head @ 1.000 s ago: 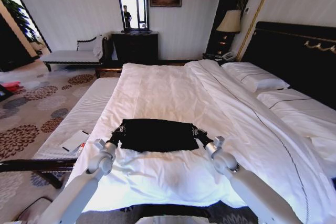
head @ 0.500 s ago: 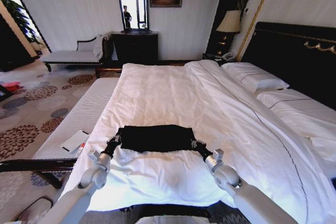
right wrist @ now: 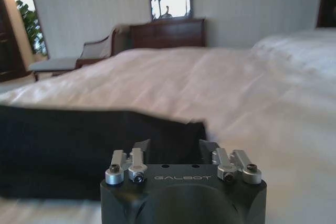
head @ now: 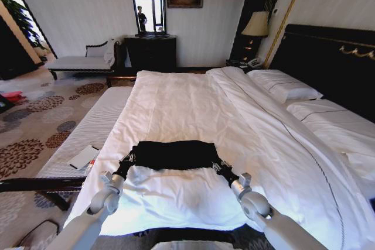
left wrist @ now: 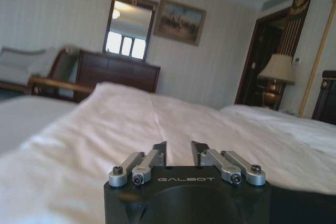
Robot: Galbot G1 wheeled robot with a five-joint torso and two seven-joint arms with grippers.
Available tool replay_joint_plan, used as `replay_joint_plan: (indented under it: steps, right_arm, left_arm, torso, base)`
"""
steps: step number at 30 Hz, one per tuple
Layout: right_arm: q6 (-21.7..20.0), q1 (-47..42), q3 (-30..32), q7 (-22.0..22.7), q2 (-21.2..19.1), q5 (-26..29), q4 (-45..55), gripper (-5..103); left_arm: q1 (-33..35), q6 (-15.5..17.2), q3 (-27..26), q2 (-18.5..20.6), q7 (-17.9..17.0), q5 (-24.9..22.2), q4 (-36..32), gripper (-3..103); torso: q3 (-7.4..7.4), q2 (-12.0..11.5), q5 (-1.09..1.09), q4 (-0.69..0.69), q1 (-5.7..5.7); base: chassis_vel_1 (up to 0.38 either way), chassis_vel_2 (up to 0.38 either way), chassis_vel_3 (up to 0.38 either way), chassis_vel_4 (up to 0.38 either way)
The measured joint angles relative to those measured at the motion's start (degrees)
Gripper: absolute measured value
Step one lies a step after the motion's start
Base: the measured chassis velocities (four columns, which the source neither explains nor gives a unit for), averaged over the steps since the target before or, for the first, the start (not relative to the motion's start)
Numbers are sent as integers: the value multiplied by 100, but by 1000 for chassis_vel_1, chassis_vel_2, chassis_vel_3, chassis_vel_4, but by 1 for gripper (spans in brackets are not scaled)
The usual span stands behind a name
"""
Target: Fold the clothes on the bed.
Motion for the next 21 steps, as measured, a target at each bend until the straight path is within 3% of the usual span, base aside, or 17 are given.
replay_joint_plan:
  steps: [4,5,9,11,12,14,15,17,21]
  right_arm:
    - [-61,-185,538,8,-228,112,415,71]
    - [-61,-185,538,8,-228,112,415,71]
    - [-146,403,334,-14,-531,75,269,92]
    - [-178,596,261,-34,-586,99,174,92]
    - [-222,794,233,-69,-693,113,34,99]
    - [-229,884,223,-84,-761,114,-61,99]
    - [-241,1106,121,-127,-829,116,-224,100]
    - [-290,1655,-226,-259,-910,123,-550,100]
    - [-345,2504,-948,-345,-849,214,-1043,100]
  left_arm:
    - [465,-64,-634,21,87,335,-417,45]
    - [465,-64,-634,21,87,335,-417,45]
    - [700,-105,-1024,22,54,835,-585,67]
    - [706,-100,-1045,16,4,974,-599,67]
    - [617,-25,-919,50,-81,1103,-622,73]
    - [566,61,-788,87,-116,1103,-673,78]
    - [617,139,-751,84,-139,1090,-765,84]
    - [869,175,-805,-8,-140,1180,-892,93]
    - [1231,140,-1008,-164,-129,1327,-974,99]
  torso:
    - [0,0,0,1,0]
    - [0,0,0,1,0]
    - [0,0,1,2,-1]
    - [0,0,3,5,-1]
    - [1,0,2,8,0]
    - [1,0,0,2,1]
    - [1,0,-3,-10,2]
    - [1,0,0,-4,1]
    - [1,0,0,5,1]
  base:
    - [0,0,0,0]
    - [0,0,0,0]
    - [0,0,0,0]
    - [0,0,0,0]
    - [0,0,0,0]
    - [0,0,0,0]
    - [0,0,0,0]
    - [0,0,0,0]
    - [0,0,0,0]
